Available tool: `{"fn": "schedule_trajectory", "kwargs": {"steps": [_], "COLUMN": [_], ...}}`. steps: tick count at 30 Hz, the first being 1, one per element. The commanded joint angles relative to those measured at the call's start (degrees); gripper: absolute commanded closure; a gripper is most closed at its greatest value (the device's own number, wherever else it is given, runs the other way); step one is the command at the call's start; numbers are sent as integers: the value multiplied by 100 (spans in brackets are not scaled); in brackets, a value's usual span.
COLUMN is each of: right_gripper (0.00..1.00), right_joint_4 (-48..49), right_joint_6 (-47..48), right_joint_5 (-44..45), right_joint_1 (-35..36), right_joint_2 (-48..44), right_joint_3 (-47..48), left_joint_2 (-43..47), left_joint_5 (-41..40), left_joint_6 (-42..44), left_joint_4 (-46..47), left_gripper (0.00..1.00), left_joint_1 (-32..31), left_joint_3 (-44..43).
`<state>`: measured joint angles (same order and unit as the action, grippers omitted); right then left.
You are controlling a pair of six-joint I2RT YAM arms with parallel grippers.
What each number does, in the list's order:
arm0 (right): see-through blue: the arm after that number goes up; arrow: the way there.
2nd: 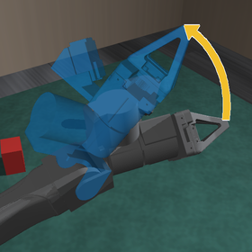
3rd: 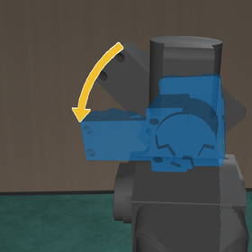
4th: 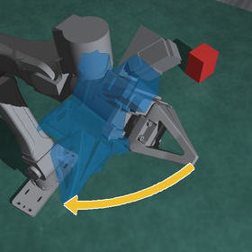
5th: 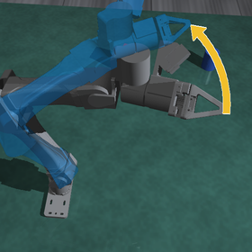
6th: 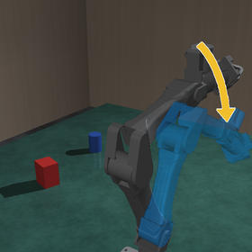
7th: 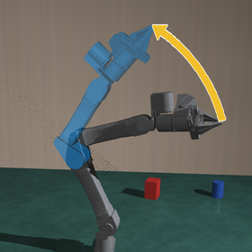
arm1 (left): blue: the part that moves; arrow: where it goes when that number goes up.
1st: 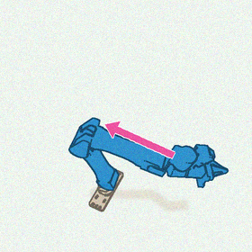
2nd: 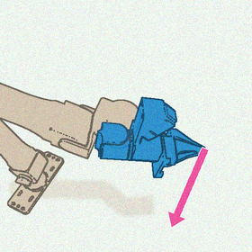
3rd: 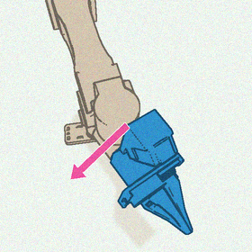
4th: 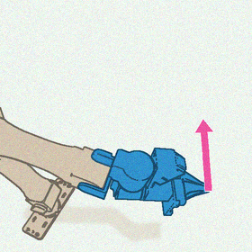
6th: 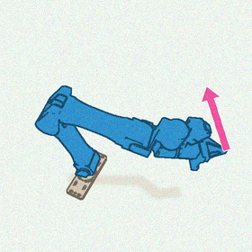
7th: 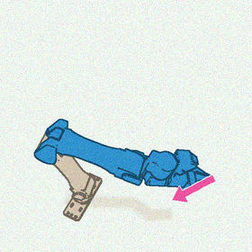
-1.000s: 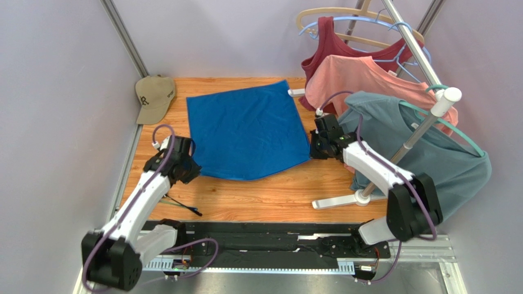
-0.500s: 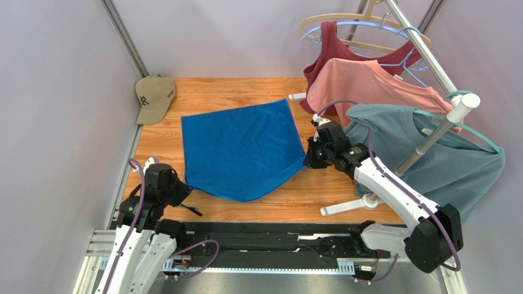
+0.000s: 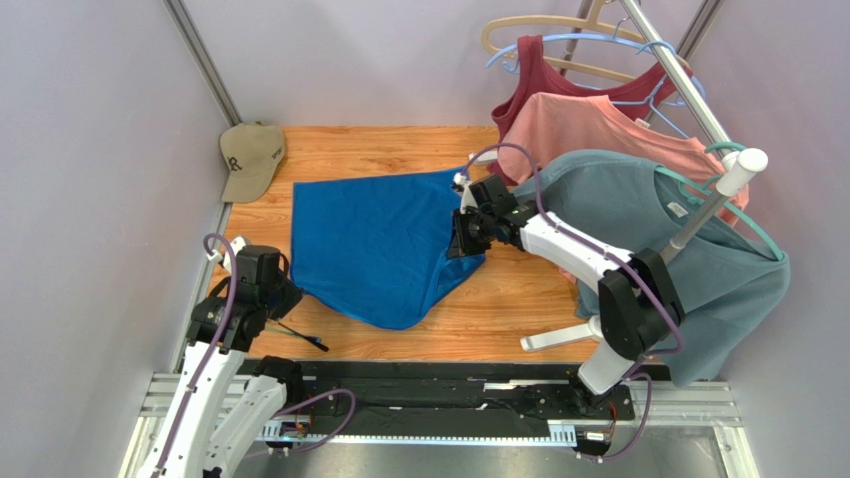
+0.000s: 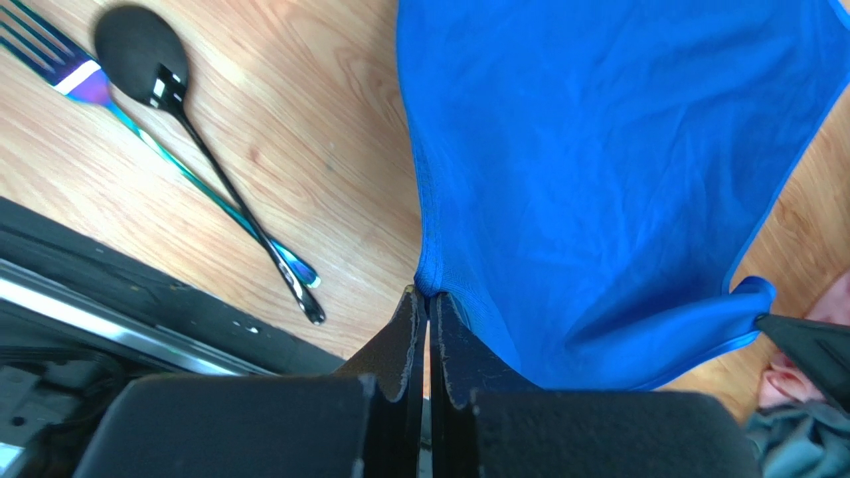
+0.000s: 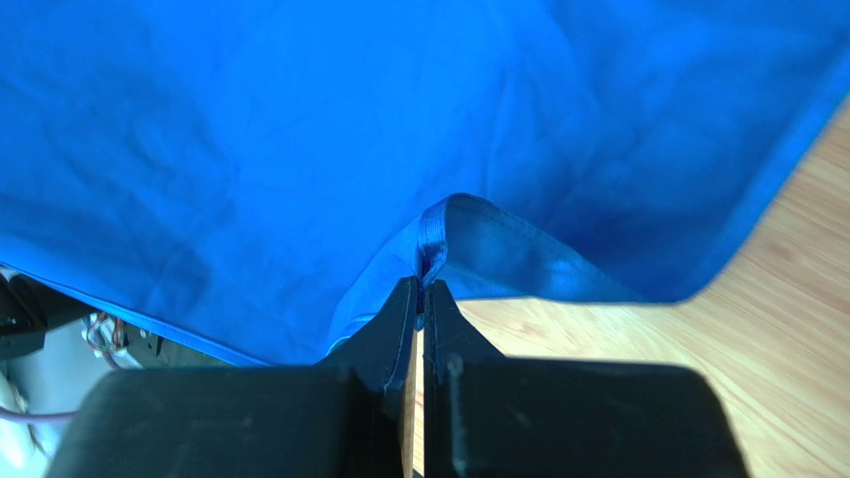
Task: Fold the napkin into a case and place the utensils inside
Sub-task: Fold and flatten the napkin at the center of the board.
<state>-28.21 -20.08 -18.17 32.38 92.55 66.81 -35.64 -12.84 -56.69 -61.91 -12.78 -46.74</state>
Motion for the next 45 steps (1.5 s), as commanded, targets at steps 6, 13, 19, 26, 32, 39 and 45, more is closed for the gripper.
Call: {"fn": "schedule_trajectory", "kwargs": {"steps": [6, 13, 19, 26, 32, 39, 45], "right_gripper": [100, 100, 100, 100, 100, 100, 100], "right_joint_4": [-114, -720, -1126, -731, -264, -396, 68], "right_joint_6": [214, 908, 1049, 1637, 1463, 1375, 1691], "right_joint_5": [506, 1632, 1459, 974, 648, 1491, 1809], "right_joint_1": [524, 515, 515, 524, 524, 524, 401], "right_joint_2": [53, -597, -1342, -3116, -4245, -3544, -2068], "right_joint_3": [1236, 3044, 4086, 3429, 2864, 2978, 2953], "left_joint_2": [-216, -408, -646, -585, -365, -804, -2121], "left_joint_5": [-1071, -1633, -1757, -774, -272, -447, -807], "left_joint_6": [860, 1467, 2116, 2548, 2575, 2373, 2513], "left_joint_4": [-199, -128, 302, 768, 1023, 1495, 2383], "left_gripper": [100, 100, 100, 100, 100, 100, 100], "left_joint_1": [187, 223, 223, 223, 223, 223, 301], "left_joint_3": [-1317, -3207, -5001, -6547, -6831, -5989, -5118]}}
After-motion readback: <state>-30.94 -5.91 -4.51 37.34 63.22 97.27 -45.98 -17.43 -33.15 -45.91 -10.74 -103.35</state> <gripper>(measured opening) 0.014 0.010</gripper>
